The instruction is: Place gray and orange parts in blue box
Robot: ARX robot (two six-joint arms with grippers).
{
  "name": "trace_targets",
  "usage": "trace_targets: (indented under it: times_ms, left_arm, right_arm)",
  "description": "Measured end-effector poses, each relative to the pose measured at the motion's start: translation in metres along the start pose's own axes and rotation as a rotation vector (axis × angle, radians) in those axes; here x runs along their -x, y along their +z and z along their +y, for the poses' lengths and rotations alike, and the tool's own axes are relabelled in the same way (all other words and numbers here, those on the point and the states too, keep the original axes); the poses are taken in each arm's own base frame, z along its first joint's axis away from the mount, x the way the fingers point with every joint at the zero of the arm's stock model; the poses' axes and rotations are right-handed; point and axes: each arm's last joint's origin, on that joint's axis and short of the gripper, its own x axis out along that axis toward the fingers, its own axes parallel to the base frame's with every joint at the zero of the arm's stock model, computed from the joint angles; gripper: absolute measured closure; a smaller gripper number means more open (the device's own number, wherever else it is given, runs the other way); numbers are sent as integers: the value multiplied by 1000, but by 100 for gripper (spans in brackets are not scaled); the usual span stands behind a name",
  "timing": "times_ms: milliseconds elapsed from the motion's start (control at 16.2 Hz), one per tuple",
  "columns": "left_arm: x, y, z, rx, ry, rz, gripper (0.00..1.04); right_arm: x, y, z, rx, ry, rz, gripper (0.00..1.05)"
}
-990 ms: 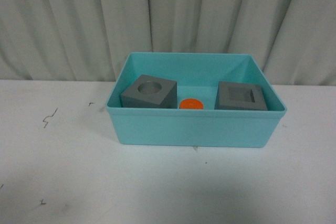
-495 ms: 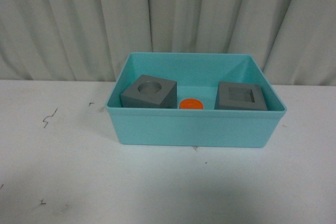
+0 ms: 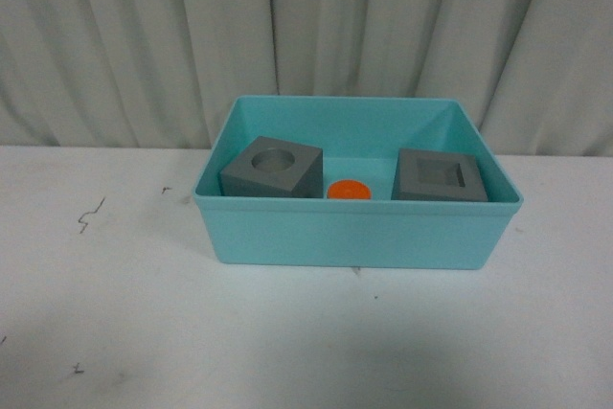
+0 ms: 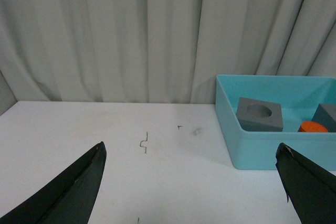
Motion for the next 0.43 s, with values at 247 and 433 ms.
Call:
trace_targets:
  times_ms: [247, 433]
  left_arm:
    - [0, 0, 0, 0, 0, 0, 7]
    - [0, 0, 0, 0, 0, 0, 7]
  right_arm:
    - [0, 0, 0, 0, 0, 0, 6]
    - [0, 0, 0, 0, 0, 0, 6]
